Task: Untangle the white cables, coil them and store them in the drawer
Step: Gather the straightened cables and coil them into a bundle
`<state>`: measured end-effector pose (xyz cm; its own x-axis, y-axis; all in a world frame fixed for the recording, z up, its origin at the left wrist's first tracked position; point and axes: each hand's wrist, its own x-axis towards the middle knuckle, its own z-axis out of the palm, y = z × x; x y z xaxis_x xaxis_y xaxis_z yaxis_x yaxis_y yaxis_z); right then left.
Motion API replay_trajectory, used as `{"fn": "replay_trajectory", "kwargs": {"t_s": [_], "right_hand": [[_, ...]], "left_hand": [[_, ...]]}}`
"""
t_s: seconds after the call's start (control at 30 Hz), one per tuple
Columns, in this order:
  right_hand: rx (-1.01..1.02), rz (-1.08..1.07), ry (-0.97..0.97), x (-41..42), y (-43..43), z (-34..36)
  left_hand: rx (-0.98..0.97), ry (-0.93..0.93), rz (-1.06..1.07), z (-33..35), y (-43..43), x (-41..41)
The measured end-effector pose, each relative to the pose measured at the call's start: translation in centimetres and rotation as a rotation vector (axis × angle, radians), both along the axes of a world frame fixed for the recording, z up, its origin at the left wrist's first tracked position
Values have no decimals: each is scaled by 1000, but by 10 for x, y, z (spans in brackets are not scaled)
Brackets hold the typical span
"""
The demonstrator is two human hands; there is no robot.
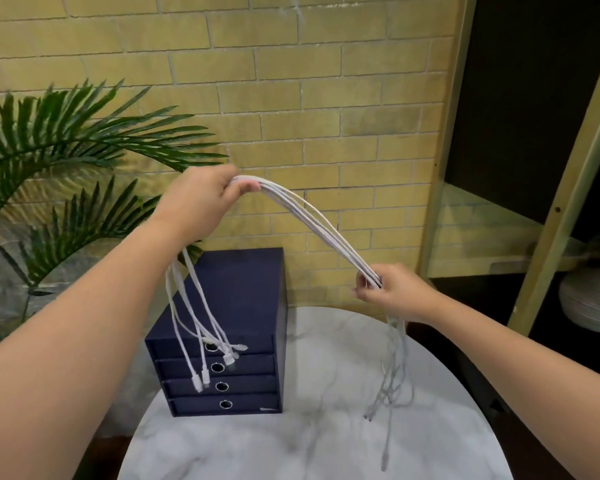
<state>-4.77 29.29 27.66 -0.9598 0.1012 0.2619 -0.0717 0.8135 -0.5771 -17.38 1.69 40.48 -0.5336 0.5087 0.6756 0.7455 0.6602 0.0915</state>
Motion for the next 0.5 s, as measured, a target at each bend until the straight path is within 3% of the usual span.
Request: {"fn": "replay_trajectory", "kwargs": {"t_s": [0.17, 0.37, 0.5], "right_hand": [[137, 4, -191, 13, 14, -38], [159, -86, -196, 18, 26, -55], [260, -183, -374, 14, 26, -62]], "left_hand": [[127, -60, 11, 8, -13, -10], [172, -74, 54, 7, -16, -8], [134, -74, 38, 5, -14, -8]]}}
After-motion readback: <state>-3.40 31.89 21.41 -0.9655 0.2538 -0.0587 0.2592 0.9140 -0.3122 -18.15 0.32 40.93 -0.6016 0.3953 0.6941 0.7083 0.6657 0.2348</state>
